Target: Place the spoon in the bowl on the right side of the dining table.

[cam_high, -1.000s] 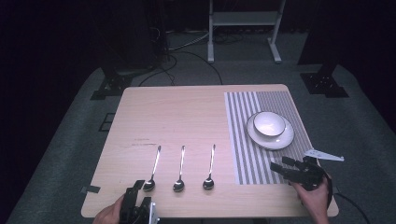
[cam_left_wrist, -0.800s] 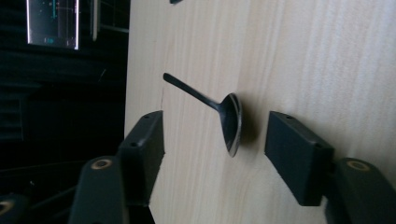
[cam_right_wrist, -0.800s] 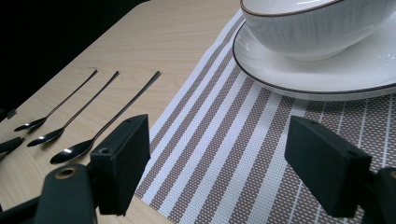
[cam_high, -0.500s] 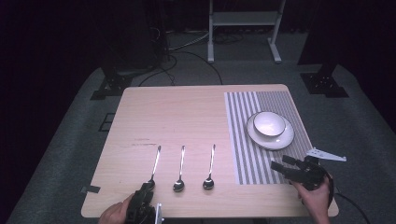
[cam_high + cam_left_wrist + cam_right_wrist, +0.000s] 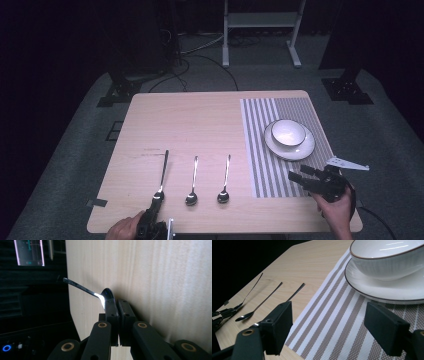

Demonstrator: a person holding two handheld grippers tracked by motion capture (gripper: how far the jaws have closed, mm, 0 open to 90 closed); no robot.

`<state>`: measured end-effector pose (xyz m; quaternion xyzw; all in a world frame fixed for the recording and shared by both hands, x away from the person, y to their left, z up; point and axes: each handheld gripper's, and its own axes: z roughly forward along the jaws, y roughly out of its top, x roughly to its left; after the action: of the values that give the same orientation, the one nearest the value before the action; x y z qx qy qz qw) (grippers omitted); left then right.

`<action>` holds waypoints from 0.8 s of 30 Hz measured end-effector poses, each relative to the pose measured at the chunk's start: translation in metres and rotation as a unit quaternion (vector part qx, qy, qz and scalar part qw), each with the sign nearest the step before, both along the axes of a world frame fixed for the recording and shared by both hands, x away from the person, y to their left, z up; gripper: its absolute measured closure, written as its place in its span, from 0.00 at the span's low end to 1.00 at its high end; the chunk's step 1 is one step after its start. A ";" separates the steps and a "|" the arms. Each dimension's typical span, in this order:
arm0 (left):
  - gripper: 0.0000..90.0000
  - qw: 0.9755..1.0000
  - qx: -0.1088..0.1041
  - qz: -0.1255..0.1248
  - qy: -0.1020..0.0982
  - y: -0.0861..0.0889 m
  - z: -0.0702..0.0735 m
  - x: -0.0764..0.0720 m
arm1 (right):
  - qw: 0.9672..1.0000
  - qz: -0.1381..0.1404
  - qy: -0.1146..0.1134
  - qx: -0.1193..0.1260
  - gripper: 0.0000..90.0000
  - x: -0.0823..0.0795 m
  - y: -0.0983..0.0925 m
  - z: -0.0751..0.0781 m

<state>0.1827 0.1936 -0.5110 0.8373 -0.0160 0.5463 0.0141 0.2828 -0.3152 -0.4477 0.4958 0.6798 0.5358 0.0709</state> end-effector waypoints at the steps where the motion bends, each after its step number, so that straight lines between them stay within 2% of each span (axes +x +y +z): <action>1: 0.98 1.000 0.000 0.001 -0.005 0.000 0.001 0.000 | 1.000 0.003 0.001 0.002 0.24 0.001 0.001 0.001; 6: 0.98 1.000 0.005 0.002 -0.024 0.000 0.003 -0.002 | 0.999 0.023 0.013 0.024 0.24 0.008 0.010 0.006; 11: 0.98 0.999 0.008 0.003 -0.039 0.001 0.007 -0.005 | 0.998 0.041 0.020 0.032 0.25 0.020 0.026 0.020; 15: 0.98 0.999 0.007 0.001 -0.048 0.003 0.010 -0.007 | 0.998 0.056 0.026 0.025 0.25 0.030 0.041 0.031; 18: 0.98 0.999 0.007 0.001 -0.053 0.004 0.013 -0.008 | 0.997 0.070 0.031 0.020 0.25 0.039 0.059 0.041; 24: 0.98 0.998 0.008 -0.001 -0.061 0.002 0.016 -0.009 | 0.996 0.081 0.033 0.003 0.24 0.053 0.096 0.059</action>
<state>0.1735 0.1957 -0.4947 0.8026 -0.0218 0.5961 0.0064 0.3362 -0.2192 -0.3892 0.4567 0.7178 0.5256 0.0033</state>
